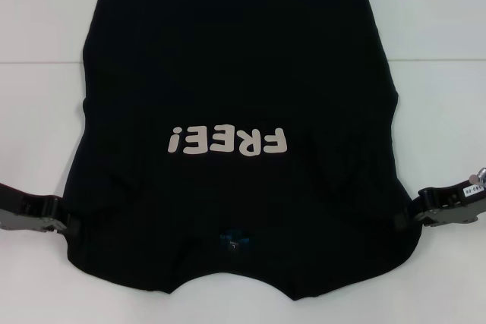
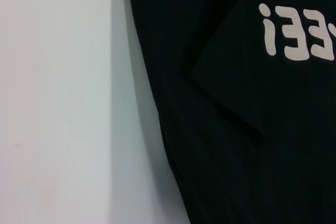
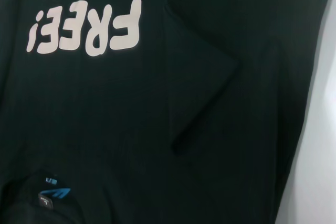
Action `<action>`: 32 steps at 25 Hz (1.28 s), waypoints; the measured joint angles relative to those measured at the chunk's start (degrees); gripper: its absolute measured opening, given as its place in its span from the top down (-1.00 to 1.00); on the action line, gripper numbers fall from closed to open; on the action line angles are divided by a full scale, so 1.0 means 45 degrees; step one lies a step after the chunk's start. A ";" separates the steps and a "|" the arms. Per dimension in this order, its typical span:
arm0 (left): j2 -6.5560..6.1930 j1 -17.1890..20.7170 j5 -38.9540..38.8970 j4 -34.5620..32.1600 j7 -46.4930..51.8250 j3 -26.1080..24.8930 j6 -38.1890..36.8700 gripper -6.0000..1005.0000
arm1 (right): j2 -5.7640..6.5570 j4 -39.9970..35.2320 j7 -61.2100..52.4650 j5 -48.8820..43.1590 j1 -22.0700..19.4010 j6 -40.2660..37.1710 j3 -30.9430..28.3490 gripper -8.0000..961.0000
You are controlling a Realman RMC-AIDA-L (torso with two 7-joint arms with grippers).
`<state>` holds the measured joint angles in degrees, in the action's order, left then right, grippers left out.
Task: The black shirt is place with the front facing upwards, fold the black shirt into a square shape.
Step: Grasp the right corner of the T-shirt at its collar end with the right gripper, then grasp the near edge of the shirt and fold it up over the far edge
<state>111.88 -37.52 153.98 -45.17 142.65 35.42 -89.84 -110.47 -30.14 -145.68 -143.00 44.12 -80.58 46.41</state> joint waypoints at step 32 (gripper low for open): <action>-0.0903 -0.0032 -0.0196 0.2963 -0.2662 0.1922 -0.5899 0.87 | -0.0310 -0.1077 0.5542 -0.2907 -0.0520 -0.6330 0.0054 0.91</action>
<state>107.82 -37.67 153.10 -31.84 130.66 44.07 -116.38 -111.87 -34.99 -120.75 -156.08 41.78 -109.06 46.65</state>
